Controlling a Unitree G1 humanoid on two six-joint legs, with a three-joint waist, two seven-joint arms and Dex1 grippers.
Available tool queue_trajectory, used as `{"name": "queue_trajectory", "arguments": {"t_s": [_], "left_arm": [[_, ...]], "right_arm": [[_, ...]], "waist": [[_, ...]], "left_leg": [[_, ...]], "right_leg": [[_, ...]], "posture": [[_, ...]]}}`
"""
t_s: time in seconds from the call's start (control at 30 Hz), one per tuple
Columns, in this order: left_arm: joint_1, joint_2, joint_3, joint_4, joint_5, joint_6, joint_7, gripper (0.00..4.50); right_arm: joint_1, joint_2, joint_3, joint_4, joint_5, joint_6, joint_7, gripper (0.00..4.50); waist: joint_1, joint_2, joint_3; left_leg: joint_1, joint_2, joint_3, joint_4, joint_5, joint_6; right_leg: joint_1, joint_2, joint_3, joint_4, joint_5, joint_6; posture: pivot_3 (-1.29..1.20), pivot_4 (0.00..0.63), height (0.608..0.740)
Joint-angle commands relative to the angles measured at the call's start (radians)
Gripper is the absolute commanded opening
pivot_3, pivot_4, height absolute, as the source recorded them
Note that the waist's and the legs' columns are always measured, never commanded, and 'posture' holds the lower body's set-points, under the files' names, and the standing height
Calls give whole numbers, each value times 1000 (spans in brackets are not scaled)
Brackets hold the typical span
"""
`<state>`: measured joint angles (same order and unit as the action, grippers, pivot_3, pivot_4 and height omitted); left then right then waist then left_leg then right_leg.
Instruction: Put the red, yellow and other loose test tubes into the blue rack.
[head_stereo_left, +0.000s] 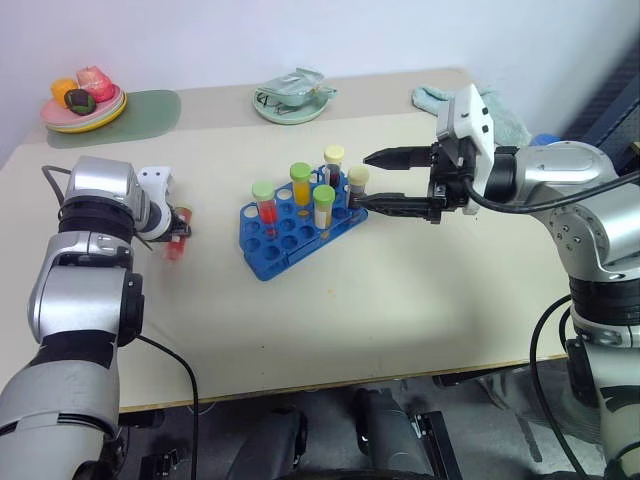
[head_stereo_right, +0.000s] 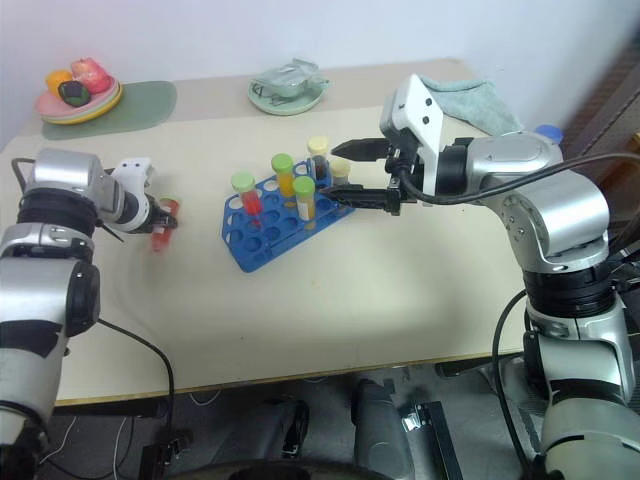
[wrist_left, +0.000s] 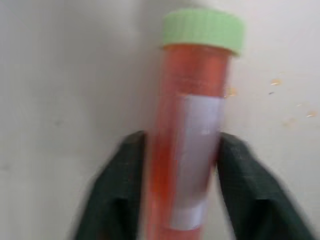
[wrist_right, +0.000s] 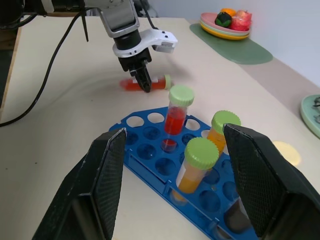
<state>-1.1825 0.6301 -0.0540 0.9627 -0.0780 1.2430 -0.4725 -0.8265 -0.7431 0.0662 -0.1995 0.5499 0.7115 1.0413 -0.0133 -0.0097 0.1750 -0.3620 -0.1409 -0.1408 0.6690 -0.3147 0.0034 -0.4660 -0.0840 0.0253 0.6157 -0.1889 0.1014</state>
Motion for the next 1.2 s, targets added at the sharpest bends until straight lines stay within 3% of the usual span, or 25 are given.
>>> {"name": "queue_trajectory", "arguments": {"t_s": [0.03, 0.17, 0.27, 0.4, 0.47, 0.53, 0.63, 0.77, 1.2], "left_arm": [[21, 22, 20, -59, -4, 49, -1, 807], [92, 49, 45, -230, -42, 96, -40, 807], [276, 45, 207, -615, -139, 70, -56, 807], [663, -72, 450, -1184, -347, -201, -182, 807], [783, -120, 535, -1305, -498, -230, -285, 807], [911, -122, 520, -1376, -491, -384, -355, 807], [984, -179, 490, -1367, -506, -642, -471, 807], [950, -264, 397, -1297, -462, -854, -467, 807], [806, -445, 166, -931, -301, -1269, -405, 807]], "right_arm": [[-25, 7, -8, 7, -10, -33, 15, 3148], [-18, 10, -8, 12, -19, -44, 23, 3148], [-6, 9, -14, 2, -17, -40, 21, 3148], [35, 6, -36, -34, 0, -21, 0, 3148], [57, 7, -49, -52, 10, -9, -14, 3148], [96, 18, -71, -85, 27, 13, -50, 3148], [153, 36, -95, -130, 44, 31, -105, 3148], [204, 55, -119, -183, 62, 52, -169, 3148], [434, 65, -263, -401, 121, 138, -396, 3148]], "waist": [[0, 0, 0], [-4, 0, 0], [-5, 0, 0], [-1, 0, -1], [2, 0, -1], [6, 0, -1], [20, 1, -1], [30, 1, -1], [26, 0, -2]], "left_leg": [[0, 0, 0, 0, 0, 0], [-1, 0, 0, 0, 0, 0], [-3, 0, 0, 0, 0, 0], [-14, 0, 0, 11, -1, -1], [-14, 0, 1, 13, -3, 0], [-13, 0, 1, 15, -3, 1], [-9, 2, 1, 14, -3, 0], [-7, 3, 1, 15, -3, 1], [-9, 3, 3, 15, -4, 2]], "right_leg": [[0, 0, 0, 0, 0, 0], [-1, 0, 0, 0, 0, 0], [-4, 0, 0, 1, 0, 0], [-11, 0, -1, 7, 1, -1], [-10, -1, -1, 4, 1, -1], [-8, 0, -2, 4, 3, -1], [-3, 1, -1, 1, 5, -2], [1, 2, -2, -3, 7, -2], [-1, 2, -2, -4, 7, -1]], "posture": [[0, 150, 740], [0, 150, 740], [0, 150, 740], [0, 150, 740], [0, 150, 740], [0, 150, 740], [0, 150, 740], [0, 150, 740], [0, 150, 740]]}}
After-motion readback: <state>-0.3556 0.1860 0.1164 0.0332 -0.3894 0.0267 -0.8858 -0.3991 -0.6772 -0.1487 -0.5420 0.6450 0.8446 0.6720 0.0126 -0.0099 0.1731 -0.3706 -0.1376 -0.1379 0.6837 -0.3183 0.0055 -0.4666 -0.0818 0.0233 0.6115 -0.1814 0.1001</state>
